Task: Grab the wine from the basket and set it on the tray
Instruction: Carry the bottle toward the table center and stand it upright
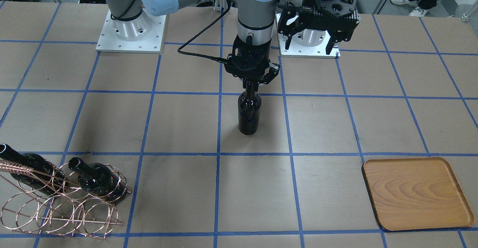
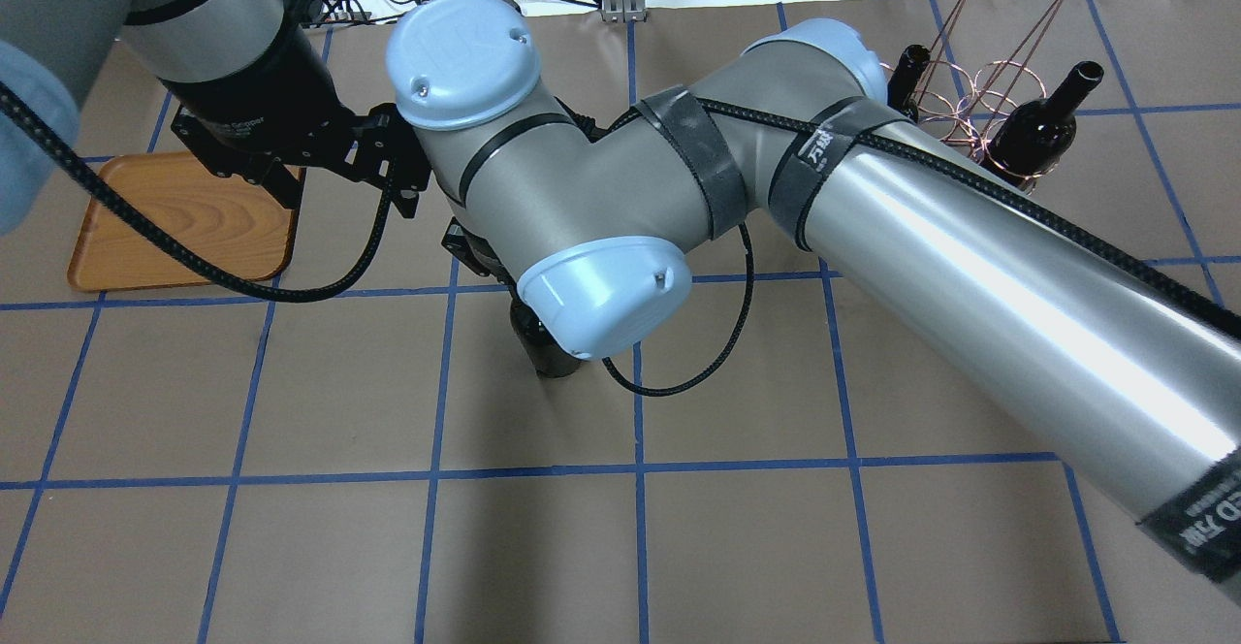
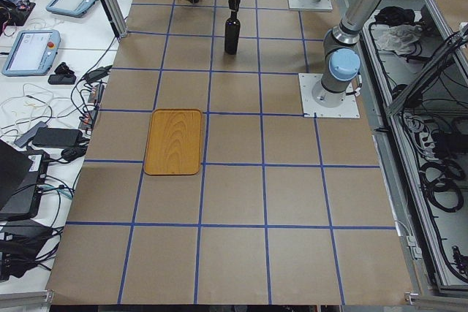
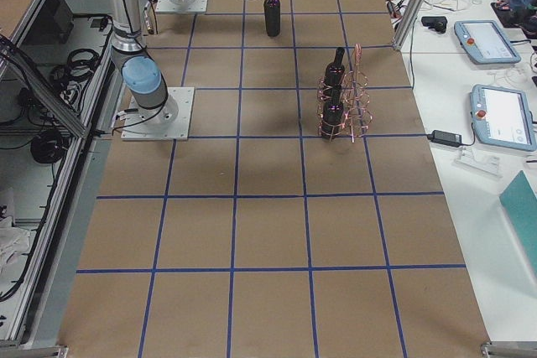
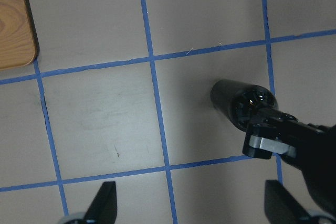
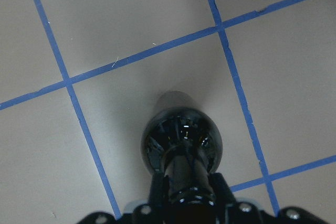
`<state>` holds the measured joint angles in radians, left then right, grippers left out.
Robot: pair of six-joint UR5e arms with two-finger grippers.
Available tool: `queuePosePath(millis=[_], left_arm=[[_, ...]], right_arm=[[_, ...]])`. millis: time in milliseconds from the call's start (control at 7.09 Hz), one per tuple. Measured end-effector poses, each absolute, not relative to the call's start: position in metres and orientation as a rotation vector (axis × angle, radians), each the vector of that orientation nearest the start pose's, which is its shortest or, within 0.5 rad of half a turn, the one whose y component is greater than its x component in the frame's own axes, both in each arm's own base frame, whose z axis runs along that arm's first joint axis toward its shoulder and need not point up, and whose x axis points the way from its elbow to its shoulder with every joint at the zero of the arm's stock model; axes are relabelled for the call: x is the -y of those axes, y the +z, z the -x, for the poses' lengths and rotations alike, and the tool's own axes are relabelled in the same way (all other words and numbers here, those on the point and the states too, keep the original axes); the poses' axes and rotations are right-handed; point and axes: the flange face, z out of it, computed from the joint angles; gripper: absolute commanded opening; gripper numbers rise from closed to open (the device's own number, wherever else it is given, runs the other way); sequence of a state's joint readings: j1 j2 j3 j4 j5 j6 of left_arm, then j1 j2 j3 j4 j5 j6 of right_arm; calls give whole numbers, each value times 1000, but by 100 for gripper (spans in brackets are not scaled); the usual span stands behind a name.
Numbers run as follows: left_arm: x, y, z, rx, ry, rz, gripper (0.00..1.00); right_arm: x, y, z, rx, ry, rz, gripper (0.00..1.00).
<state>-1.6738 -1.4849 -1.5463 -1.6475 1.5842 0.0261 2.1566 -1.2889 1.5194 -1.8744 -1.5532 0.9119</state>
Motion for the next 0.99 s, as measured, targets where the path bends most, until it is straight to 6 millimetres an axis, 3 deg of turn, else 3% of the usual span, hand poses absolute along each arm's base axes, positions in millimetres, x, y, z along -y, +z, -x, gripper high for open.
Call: queuePosePath(millis=[564,706,988], left_arm=[[440,533,179,-3123,-53,-203,100],[440,533,179,-3123,-53,-203,100],[442,533,179,-3124,-54,-175,100]], right_arm=[[437,398,-440,-3040,-109,-468,100],[444,402,-433,-3044,-123,-430,100],[470,410,-399,-3049,-146,-394,100]])
